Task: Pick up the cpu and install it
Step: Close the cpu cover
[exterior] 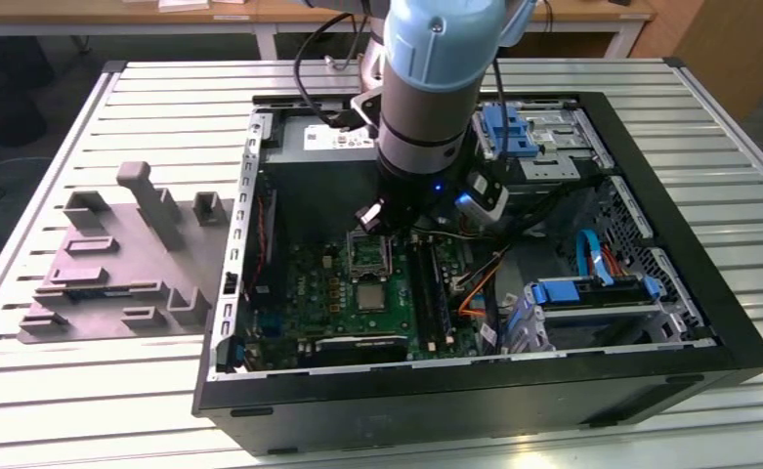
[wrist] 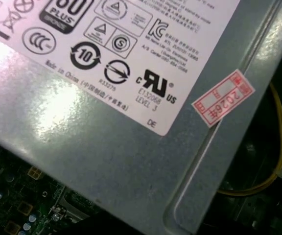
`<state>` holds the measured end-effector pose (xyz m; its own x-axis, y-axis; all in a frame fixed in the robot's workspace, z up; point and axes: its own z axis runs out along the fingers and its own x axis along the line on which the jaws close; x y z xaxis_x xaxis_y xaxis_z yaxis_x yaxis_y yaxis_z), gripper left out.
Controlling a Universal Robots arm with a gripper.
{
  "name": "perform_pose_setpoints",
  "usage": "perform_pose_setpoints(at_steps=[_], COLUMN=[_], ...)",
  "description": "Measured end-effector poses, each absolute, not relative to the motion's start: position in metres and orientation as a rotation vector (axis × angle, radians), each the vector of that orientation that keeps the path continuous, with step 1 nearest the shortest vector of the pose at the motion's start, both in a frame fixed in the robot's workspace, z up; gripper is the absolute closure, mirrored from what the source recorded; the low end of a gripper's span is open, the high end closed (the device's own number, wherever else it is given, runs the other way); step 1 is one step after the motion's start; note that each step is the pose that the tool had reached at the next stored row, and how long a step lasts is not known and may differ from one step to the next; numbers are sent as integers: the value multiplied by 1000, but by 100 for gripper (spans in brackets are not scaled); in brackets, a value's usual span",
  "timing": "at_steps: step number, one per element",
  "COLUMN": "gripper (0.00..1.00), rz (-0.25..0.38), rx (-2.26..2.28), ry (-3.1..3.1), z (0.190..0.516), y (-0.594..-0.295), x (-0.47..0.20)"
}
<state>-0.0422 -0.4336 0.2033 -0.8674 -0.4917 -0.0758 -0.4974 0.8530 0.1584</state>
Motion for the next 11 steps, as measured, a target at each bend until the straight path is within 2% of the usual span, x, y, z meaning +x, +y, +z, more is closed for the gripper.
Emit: perform_pose_setpoints(at_steps=[5,11], gripper=[89,89], rz=[308,313], rx=[-799,-874], ry=[2982,2965], z=[203,203], y=[-434,-434], x=[-42,-42])
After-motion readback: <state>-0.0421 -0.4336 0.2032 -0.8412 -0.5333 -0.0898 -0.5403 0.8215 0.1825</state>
